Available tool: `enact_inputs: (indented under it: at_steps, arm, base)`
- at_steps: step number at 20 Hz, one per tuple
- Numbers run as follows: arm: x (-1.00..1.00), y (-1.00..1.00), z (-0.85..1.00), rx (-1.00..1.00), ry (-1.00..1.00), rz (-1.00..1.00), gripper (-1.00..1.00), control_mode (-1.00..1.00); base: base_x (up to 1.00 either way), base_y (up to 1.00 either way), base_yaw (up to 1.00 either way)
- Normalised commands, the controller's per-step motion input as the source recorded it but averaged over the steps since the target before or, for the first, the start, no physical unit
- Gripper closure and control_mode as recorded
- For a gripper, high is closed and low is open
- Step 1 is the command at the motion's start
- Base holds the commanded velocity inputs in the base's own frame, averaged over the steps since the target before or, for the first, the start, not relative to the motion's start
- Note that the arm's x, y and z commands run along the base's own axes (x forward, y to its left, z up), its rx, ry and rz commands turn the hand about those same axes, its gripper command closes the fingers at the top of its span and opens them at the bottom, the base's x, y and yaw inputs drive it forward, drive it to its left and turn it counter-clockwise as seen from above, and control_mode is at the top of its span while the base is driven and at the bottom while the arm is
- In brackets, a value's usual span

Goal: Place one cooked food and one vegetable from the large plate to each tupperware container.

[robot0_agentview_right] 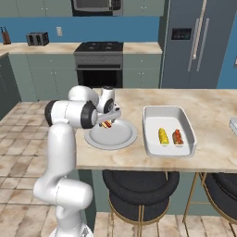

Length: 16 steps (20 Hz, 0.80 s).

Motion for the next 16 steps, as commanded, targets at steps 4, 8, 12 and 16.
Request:
enact_inputs:
  at_steps: [4,8,12,16]
  arm:
    - [0.14,0.00,-0.13,0.00,0.04,0.02,-1.00,-1.00]
    - [0.10,0.00,-0.18,0.00,0.08,0.02,-1.00,-1.00]
    - [0.01,0.00,-0.05,0.00,0.01,0.04,-1.00,-1.00]
    - [0.00,0.00,0.00,0.00,0.00,0.04,1.00,-1.00]
  base:
    - [0.00,0.00,0.00]
    - [0.00,0.00,0.00]
    - [0.00,0.00,0.00]
    - [0.00,0.00,0.00]
